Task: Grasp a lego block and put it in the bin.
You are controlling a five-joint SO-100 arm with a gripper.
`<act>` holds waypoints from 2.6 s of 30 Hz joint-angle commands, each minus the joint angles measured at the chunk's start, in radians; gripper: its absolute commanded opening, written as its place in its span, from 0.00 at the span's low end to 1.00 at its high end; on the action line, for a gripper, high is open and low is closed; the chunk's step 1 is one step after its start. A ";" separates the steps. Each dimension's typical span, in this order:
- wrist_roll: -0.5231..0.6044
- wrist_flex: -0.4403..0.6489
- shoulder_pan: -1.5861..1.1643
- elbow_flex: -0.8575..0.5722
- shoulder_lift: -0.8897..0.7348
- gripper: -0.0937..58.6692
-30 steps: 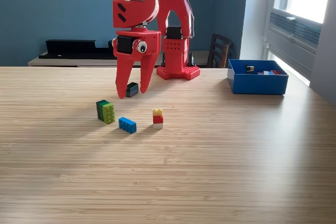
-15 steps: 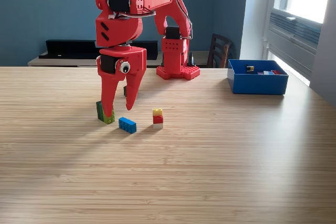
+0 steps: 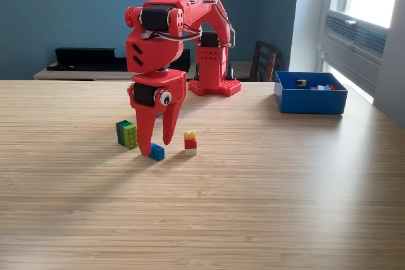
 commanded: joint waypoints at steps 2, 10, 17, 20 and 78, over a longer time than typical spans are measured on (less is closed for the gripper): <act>0.018 0.040 0.000 -0.100 -0.012 0.35; 0.021 0.063 0.003 -0.146 -0.048 0.17; 0.041 0.063 0.003 -0.143 -0.048 0.00; 0.048 0.064 0.003 -0.144 -0.041 0.00; -0.351 0.345 -1.459 0.267 0.632 0.00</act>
